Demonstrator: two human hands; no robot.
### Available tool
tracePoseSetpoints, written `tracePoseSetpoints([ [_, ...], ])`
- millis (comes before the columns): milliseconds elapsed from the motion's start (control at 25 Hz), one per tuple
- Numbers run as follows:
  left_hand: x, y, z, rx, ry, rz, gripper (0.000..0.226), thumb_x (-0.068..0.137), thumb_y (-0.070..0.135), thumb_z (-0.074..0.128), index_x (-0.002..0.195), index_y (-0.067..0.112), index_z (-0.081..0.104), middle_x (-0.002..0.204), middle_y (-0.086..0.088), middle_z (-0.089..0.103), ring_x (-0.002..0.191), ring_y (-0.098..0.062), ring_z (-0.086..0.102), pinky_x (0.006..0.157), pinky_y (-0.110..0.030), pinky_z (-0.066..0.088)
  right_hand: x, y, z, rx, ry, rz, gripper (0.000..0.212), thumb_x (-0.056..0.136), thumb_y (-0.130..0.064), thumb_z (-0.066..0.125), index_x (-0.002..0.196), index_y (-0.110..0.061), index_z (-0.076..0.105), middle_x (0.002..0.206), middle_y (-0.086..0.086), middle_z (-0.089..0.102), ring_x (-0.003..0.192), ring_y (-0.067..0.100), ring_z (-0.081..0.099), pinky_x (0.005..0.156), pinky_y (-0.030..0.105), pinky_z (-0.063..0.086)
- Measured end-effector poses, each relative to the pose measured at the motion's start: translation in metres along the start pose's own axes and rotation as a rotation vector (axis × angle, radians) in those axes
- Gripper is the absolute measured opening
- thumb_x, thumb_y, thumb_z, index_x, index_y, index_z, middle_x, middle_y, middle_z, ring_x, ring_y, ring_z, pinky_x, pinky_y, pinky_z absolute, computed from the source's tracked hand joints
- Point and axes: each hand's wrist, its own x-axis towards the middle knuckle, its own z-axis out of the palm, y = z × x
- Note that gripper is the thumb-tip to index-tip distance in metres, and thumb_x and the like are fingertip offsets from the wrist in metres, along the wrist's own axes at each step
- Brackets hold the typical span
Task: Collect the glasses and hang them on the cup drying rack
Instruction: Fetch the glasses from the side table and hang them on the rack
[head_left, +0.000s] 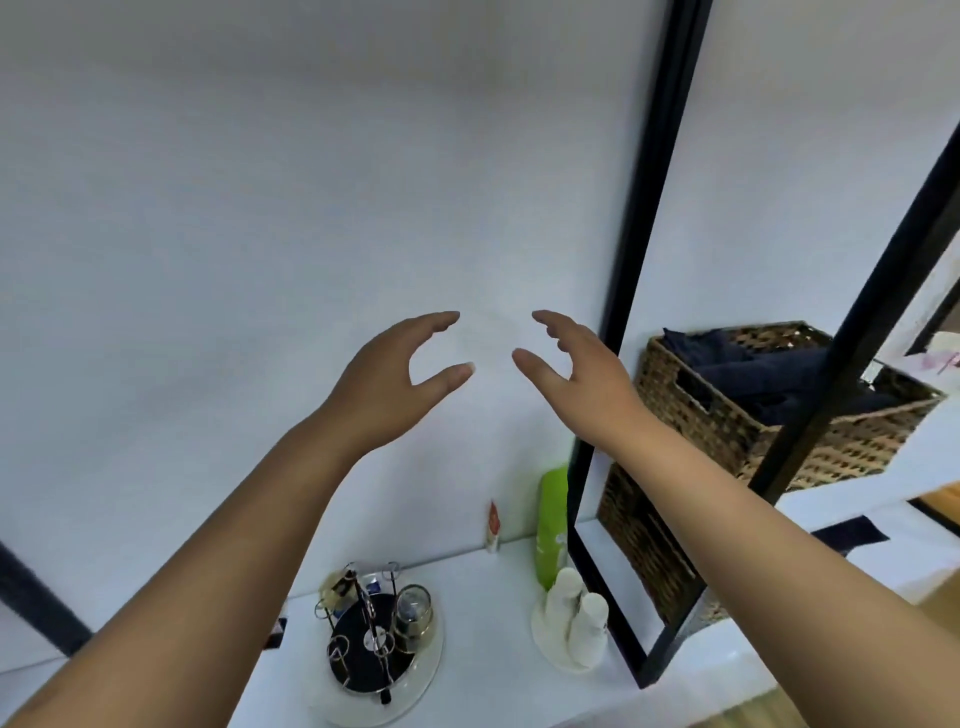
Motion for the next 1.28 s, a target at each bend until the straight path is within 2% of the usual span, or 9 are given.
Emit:
tracePoseSetpoints([
  [120,0.000,0.019,-0.010,-0.012,0.011,0.004,0.059,0.094,0.058,0.067,0.149,0.045,0.050,0.147,0.029,0.052,0.133,0.010,0.046,0.105,-0.020,0.035,0.000,-0.011,-0.014,0.048,0.025,-0.012,0.068,0.086,-0.083,0.051,0.148,-0.054,0.041,0.146,-0.019,0.051,0.133,0.002,0.049,0.100,0.027,0.038],
  [320,-0.002,0.055,0.001,-0.047,0.069,0.031,0.054,0.094,0.057,0.067,0.144,0.042,0.056,0.138,0.030,0.058,0.127,0.009,0.052,0.108,-0.022,0.039,-0.018,-0.014,-0.050,0.062,-0.067,-0.027,0.074,0.083,-0.081,0.053,0.150,-0.053,0.041,0.146,-0.015,0.053,0.134,0.001,0.046,0.108,0.030,0.037],
  [560,-0.006,0.120,0.062,-0.117,-0.004,0.079,0.053,0.093,0.058,0.068,0.143,0.044,0.056,0.135,0.031,0.061,0.126,0.008,0.055,0.108,-0.026,0.042,-0.069,0.014,-0.135,0.030,-0.090,-0.011,0.065,0.097,-0.061,0.063,0.156,-0.048,0.039,0.149,-0.010,0.052,0.132,0.007,0.051,0.108,0.033,0.044],
  [680,-0.010,0.165,0.107,-0.166,-0.055,0.124,0.054,0.093,0.056,0.069,0.144,0.043,0.056,0.136,0.029,0.061,0.126,0.008,0.055,0.107,-0.026,0.043,-0.104,0.038,-0.184,-0.006,-0.092,-0.002,0.066,0.098,-0.057,0.064,0.158,-0.045,0.038,0.151,-0.011,0.052,0.133,0.005,0.051,0.103,0.024,0.041],
  [840,-0.012,0.231,0.163,-0.199,-0.129,0.206,0.049,0.094,0.055,0.068,0.141,0.045,0.057,0.136,0.030,0.060,0.125,0.012,0.054,0.102,-0.017,0.040,-0.154,0.068,-0.259,0.008,0.037,0.087,0.061,0.098,-0.056,0.066,0.153,-0.050,0.042,0.136,-0.023,0.057,0.122,-0.001,0.057,0.097,0.026,0.047],
  [920,-0.010,0.267,0.193,-0.235,-0.165,0.244,0.049,0.094,0.052,0.069,0.141,0.043,0.058,0.136,0.028,0.061,0.125,0.011,0.054,0.102,-0.014,0.040,-0.182,0.085,-0.299,-0.016,0.109,0.134,0.061,0.097,-0.058,0.065,0.153,-0.050,0.041,0.132,-0.023,0.056,0.116,-0.005,0.055,0.094,0.024,0.045],
  [1000,-0.009,0.303,0.227,-0.276,-0.204,0.282,0.054,0.095,0.049,0.071,0.146,0.039,0.056,0.138,0.026,0.061,0.125,0.011,0.054,0.104,-0.015,0.040,-0.210,0.104,-0.338,-0.064,0.186,0.175,0.064,0.096,-0.062,0.062,0.155,-0.049,0.039,0.140,-0.020,0.056,0.119,-0.003,0.053,0.095,0.023,0.043],
  [1120,-0.010,0.349,0.277,-0.331,-0.290,0.337,0.057,0.095,0.051,0.070,0.148,0.042,0.053,0.140,0.028,0.058,0.126,0.012,0.053,0.106,-0.019,0.040,-0.251,0.129,-0.387,-0.124,0.289,0.239,0.064,0.095,-0.067,0.061,0.153,-0.050,0.040,0.151,-0.014,0.054,0.129,0.003,0.049,0.102,0.030,0.045],
  [1280,-0.005,0.409,0.346,-0.373,-0.415,0.401,0.061,0.093,0.057,0.068,0.150,0.045,0.048,0.144,0.032,0.052,0.131,0.010,0.049,0.106,-0.022,0.041,-0.301,0.165,-0.448,-0.216,0.420,0.377,0.067,0.096,-0.062,0.064,0.156,-0.045,0.039,0.150,-0.007,0.056,0.128,0.009,0.052,0.092,0.025,0.044],
])
